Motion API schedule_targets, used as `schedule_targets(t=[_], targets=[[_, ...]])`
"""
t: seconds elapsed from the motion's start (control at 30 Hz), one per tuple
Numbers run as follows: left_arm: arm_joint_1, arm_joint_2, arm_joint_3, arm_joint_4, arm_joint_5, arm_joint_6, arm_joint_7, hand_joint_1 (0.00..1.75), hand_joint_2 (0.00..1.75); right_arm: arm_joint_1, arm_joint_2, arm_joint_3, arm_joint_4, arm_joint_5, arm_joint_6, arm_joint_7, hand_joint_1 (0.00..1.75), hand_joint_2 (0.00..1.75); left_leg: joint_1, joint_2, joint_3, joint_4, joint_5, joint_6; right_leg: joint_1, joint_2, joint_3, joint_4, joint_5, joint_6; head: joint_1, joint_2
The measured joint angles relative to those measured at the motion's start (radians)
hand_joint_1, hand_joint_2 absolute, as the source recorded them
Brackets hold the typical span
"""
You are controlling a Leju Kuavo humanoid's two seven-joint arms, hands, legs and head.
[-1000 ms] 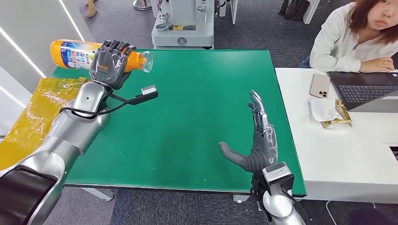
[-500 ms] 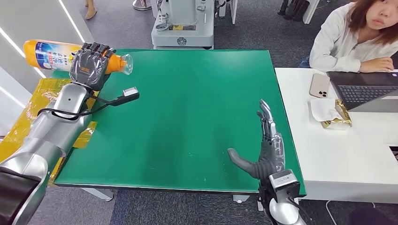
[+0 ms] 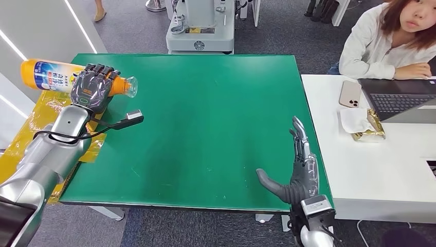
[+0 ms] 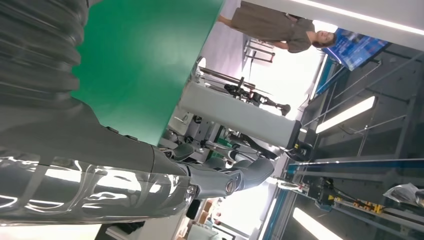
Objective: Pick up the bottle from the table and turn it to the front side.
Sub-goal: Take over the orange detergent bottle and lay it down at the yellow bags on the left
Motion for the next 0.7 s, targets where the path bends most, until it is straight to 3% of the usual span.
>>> schedule_targets(t=[0.37,0.7], targets=[[0.015,0.014,0.002,0.0,0.004,-0.001,-0.018,1.75,1.75,0.006,-0.006,-0.002,0.0,-0.003,-0.002,-0.006,0.0,1.75,0.0,0.0,0.0,0.0,0.0,0.0,0.0,0.0,0.0,0.0,0.0,0.0,0.0,0.0],[0.109,0.041,0.005,0.002,0.008,-0.01,-0.018,1.75,1.75,0.03,-0.007,-0.025,-0.018,0.012,-0.013,-0.007,0.0,1.75,0.0,0.001,0.0,0.0,0.0,0.0,0.0,0.001,0.0,0.0,0.0,0.0,0.0,0.0]])
